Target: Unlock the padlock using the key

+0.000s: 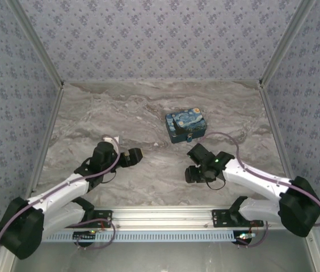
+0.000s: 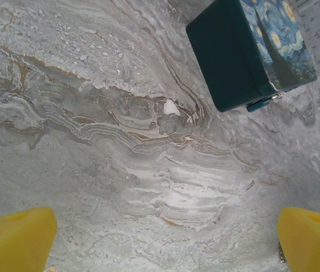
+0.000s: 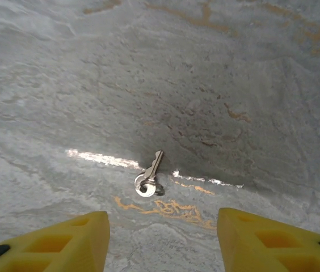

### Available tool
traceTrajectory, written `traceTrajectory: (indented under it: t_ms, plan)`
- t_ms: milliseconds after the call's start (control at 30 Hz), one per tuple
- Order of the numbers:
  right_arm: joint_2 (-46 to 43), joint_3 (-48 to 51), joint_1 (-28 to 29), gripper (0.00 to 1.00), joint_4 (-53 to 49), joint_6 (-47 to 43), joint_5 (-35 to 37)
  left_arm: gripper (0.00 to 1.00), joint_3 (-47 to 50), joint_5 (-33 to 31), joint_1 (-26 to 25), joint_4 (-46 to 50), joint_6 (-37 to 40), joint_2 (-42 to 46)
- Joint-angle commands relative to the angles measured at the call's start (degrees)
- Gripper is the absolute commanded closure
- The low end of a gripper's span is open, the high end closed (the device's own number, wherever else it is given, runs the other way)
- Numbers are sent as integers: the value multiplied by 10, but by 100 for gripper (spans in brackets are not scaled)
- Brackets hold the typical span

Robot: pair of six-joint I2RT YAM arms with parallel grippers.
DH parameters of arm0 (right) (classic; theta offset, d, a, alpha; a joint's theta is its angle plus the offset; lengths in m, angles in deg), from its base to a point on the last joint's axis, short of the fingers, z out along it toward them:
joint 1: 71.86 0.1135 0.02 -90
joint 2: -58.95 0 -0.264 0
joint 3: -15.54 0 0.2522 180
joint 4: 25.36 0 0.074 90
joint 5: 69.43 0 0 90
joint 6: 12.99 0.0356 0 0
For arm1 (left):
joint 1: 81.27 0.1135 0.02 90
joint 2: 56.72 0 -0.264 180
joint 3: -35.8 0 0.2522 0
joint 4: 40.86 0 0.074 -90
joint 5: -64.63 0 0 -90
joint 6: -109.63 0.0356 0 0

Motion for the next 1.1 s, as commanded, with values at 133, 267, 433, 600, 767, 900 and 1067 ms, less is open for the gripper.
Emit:
traceTrajectory:
  t_ms: [133,267,433,600,767,900,1067]
  plan:
    - [31,-8,8,53,11,-10,-8,1,-28,-8,-11,-36,-5,-16]
    - [38,-6,9,56,27,-13,-19,0,-31,-10,-12,-33,-2,-19]
    - [64,-9,9,58,31,-14,-20,1,-34,-13,-12,-31,-3,-19]
    - [89,-16,11,61,31,-14,-24,0,-38,-17,-12,-26,-1,-19]
    - [100,-19,13,65,31,-13,-27,1,-40,-18,-13,-23,0,-19]
    - [103,-19,14,66,31,-13,-27,1,-41,-20,-13,-20,0,-19]
    - [113,-21,15,68,45,-13,-26,1,-42,-20,-13,-17,0,-19]
